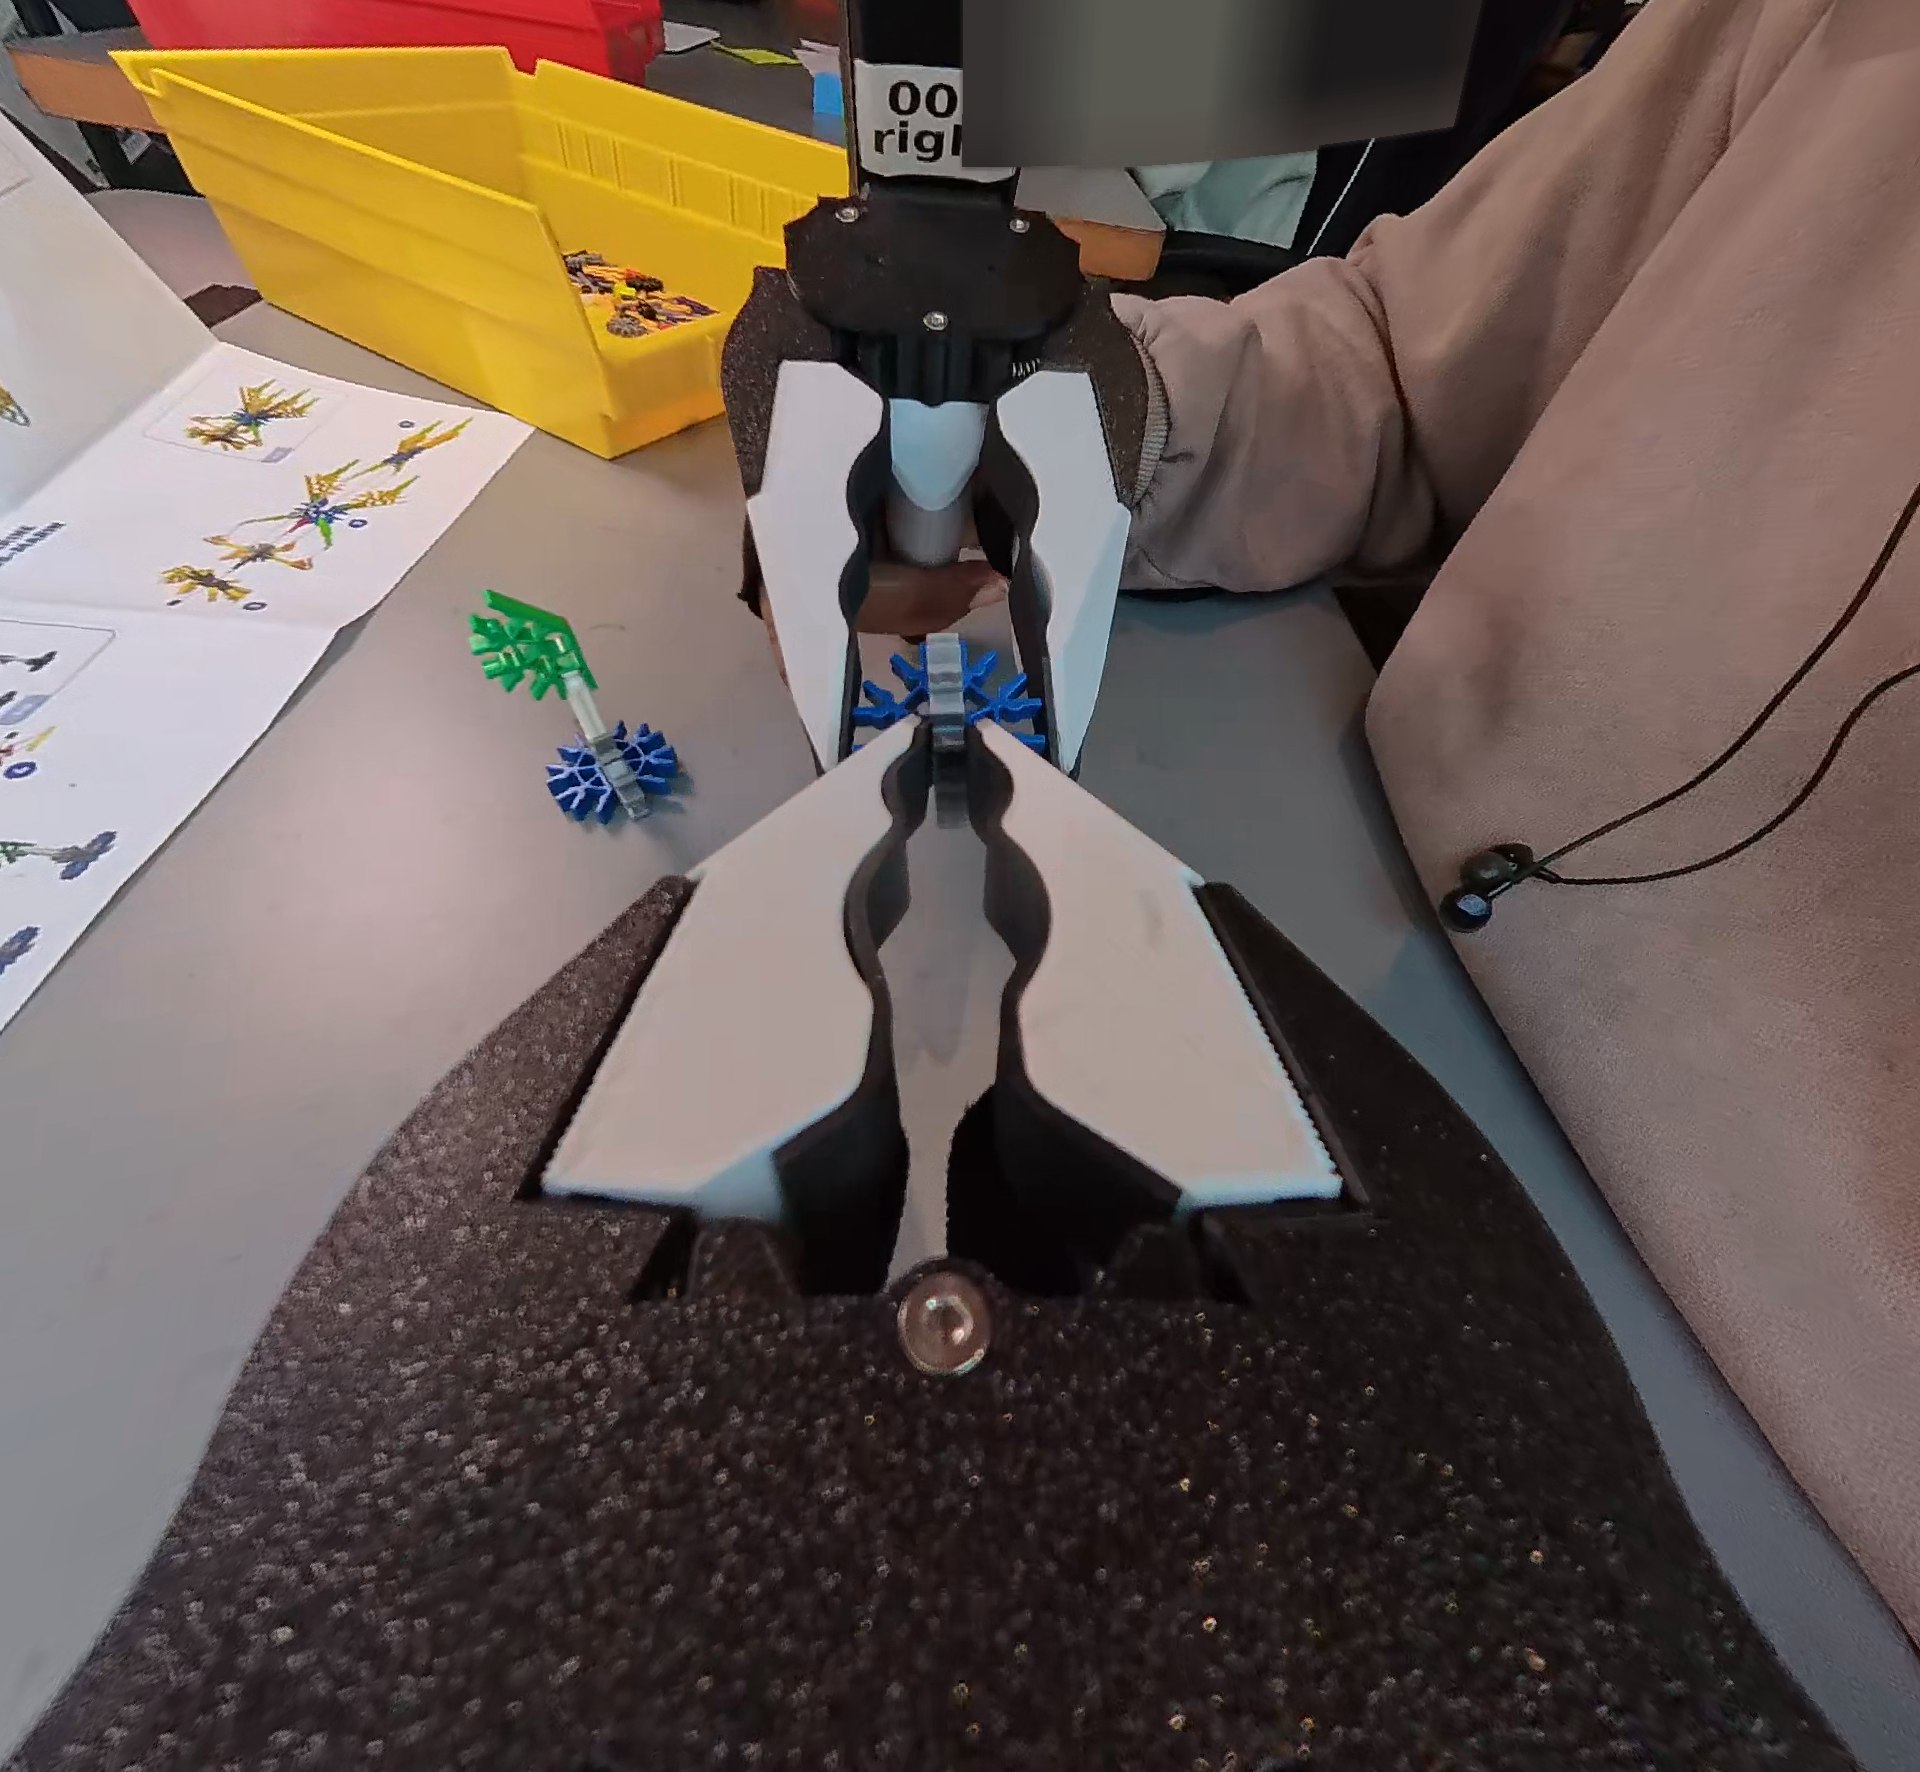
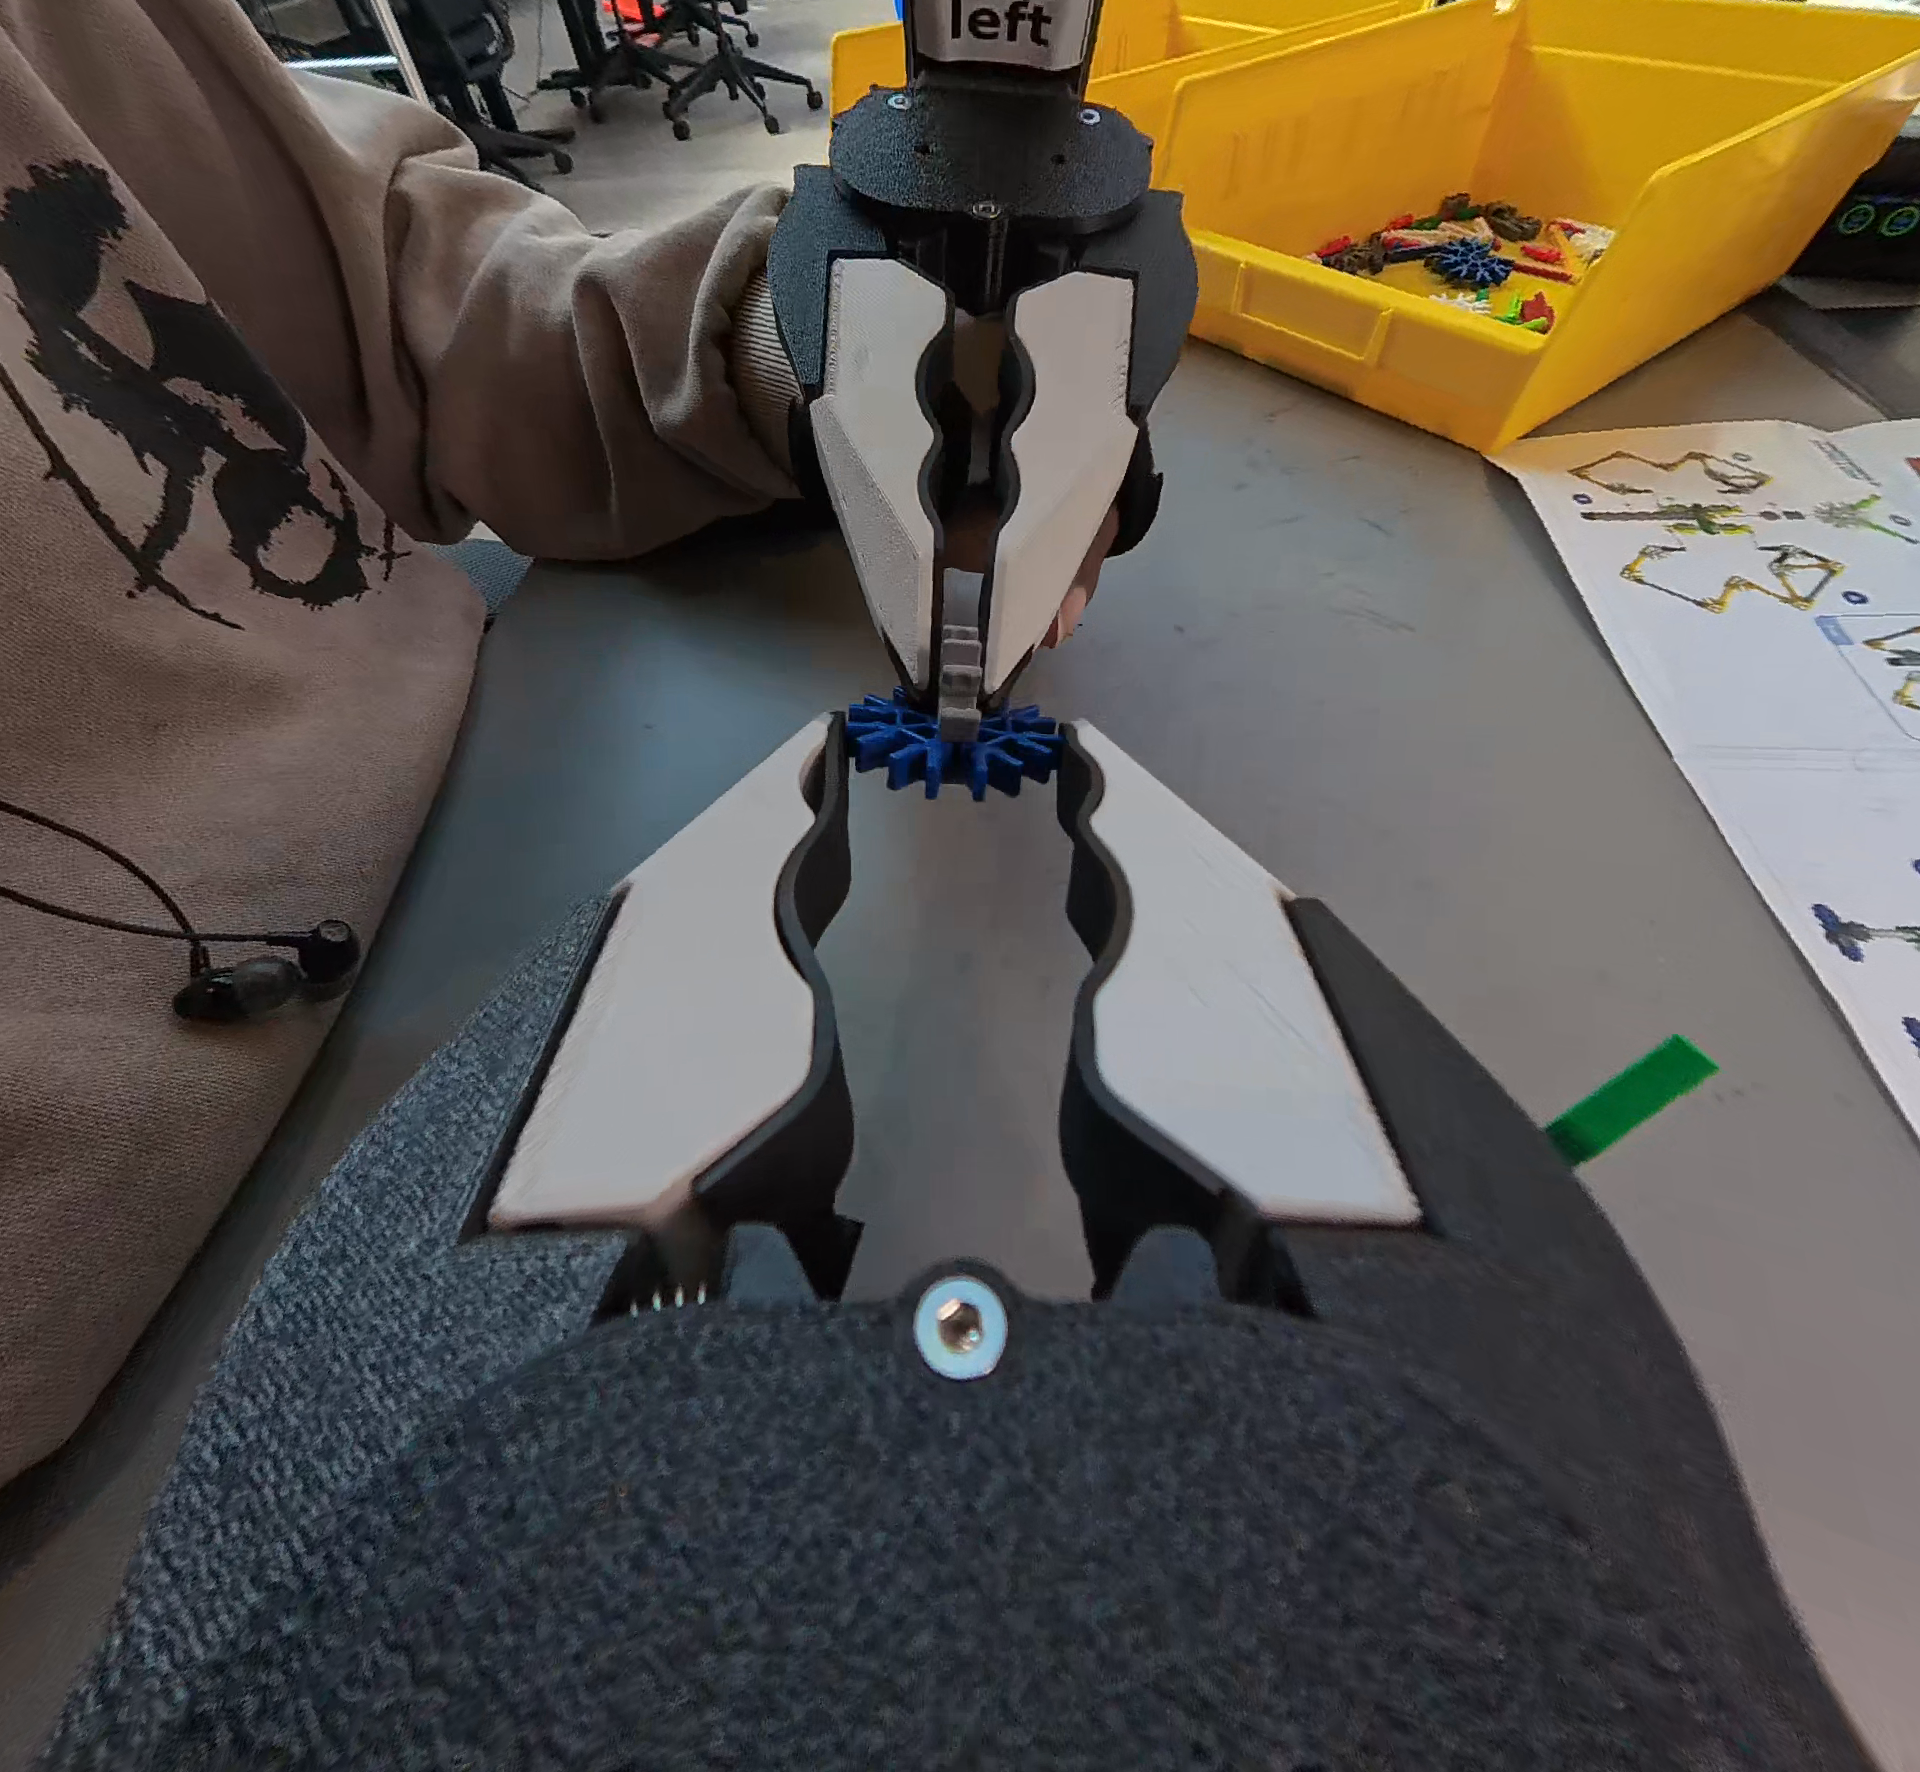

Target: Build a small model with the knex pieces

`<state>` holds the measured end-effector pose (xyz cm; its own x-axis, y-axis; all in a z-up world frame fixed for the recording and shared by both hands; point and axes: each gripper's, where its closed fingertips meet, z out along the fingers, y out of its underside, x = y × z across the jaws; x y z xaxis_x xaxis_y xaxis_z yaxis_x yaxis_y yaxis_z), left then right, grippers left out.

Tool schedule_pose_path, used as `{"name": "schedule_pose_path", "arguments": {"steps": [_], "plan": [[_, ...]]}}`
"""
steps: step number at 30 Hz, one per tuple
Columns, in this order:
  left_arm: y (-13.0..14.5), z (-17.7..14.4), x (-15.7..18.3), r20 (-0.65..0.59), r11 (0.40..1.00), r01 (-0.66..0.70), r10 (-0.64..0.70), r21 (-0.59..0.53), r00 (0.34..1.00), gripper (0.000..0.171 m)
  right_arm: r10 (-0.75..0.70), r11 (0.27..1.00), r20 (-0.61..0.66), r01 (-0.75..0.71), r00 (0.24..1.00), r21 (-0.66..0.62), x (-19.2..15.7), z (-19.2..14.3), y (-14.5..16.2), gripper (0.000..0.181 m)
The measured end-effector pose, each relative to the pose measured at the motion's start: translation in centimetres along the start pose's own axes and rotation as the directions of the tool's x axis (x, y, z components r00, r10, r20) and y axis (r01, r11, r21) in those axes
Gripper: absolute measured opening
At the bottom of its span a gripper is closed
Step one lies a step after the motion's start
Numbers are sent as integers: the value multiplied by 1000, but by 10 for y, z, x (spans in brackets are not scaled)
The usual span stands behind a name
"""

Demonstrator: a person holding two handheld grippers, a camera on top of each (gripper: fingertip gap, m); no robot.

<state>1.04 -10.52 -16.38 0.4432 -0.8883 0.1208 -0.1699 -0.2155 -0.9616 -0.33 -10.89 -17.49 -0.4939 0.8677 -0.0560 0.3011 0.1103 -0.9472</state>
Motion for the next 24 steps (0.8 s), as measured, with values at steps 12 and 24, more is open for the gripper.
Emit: {"name": "schedule_pose_path", "arguments": {"steps": [12, 24], "plan": [[-18, -13, -7, -20, 986, 118, -117, 113, 993, 13, 252, 897, 200, -306, 947, 319, 10, -38, -45, 38], [-46, -9, -14, -89, 890, 350, -339, 292, 937, 13, 310, 850, 246, -383, 918, 362, 13, -34, -47, 38]]}}
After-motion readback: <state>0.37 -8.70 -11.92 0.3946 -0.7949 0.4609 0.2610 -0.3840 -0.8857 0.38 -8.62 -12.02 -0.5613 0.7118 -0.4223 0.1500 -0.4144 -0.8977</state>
